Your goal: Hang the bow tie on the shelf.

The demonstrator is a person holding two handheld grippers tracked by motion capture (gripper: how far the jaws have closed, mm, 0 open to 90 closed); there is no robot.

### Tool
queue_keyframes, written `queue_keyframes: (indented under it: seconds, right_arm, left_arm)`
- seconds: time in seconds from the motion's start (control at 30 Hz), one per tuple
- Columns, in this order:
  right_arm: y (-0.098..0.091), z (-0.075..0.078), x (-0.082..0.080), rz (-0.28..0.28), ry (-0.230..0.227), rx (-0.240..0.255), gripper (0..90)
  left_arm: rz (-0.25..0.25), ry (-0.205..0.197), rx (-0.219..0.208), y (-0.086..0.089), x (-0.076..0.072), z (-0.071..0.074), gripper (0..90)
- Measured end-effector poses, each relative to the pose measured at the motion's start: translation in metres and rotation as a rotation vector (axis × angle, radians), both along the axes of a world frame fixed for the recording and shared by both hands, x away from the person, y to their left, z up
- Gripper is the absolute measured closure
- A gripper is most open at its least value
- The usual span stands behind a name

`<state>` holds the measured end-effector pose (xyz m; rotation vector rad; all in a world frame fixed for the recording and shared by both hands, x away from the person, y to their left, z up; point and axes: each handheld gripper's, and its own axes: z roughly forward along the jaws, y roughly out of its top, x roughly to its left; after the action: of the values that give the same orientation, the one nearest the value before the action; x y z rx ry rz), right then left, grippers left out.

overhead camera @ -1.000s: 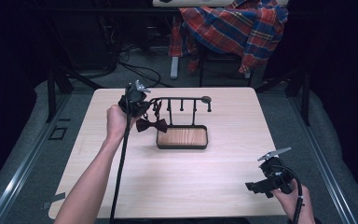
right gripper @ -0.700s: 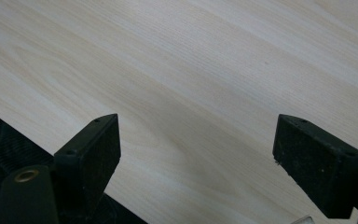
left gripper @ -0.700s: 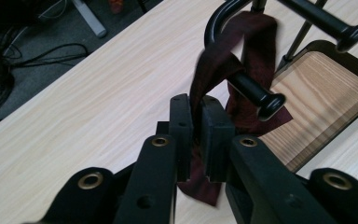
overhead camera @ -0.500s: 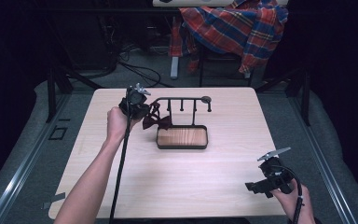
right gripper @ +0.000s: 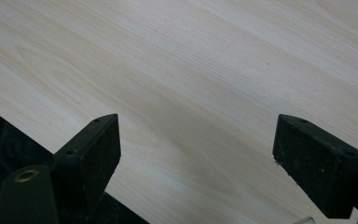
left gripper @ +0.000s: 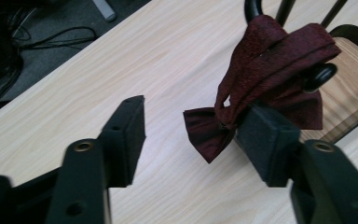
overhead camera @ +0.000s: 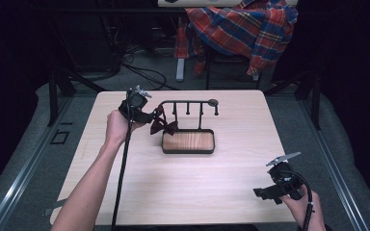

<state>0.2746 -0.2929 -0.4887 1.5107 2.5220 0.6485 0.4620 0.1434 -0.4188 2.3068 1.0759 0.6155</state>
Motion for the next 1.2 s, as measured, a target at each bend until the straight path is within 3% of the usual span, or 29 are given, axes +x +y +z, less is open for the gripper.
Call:
queue_keyframes:
  seconds: [0.1,0.27,0.47,0.53,0.6,0.87,1.2]
  right_arm:
    - [-0.002,0.001,0.0,0.007,0.004,-0.019,14.8]
    - [0.0,0.0,0.001,0.002,0.006,0.0,14.8]
    - [-0.001,0.001,0.001,0.002,0.002,-0.01,14.8]
    - [-0.001,0.0,0.001,0.001,0.002,-0.008,15.0]
    - [-0.001,0.0,0.001,-0.003,0.001,-0.003,15.2]
    - [-0.001,0.001,0.0,0.0,-0.006,-0.008,15.1]
    - [-0.001,0.001,-0.001,-0.001,-0.003,-0.006,15.3]
  left_arm:
    - [0.01,0.013,-0.001,0.004,0.0,0.0,34.8]
    - [0.017,0.016,-0.007,0.008,0.0,-0.002,27.4]
    - [0.017,0.017,-0.011,0.016,-0.005,-0.006,16.8]
    - [-0.005,0.034,-0.053,0.023,-0.009,-0.006,14.0]
    - [-0.012,0.039,-0.066,0.025,-0.01,-0.006,11.4]
    - [-0.004,0.036,-0.084,0.036,-0.026,-0.003,8.2]
    - [0.002,0.06,-0.046,0.051,-0.063,-0.004,3.0]
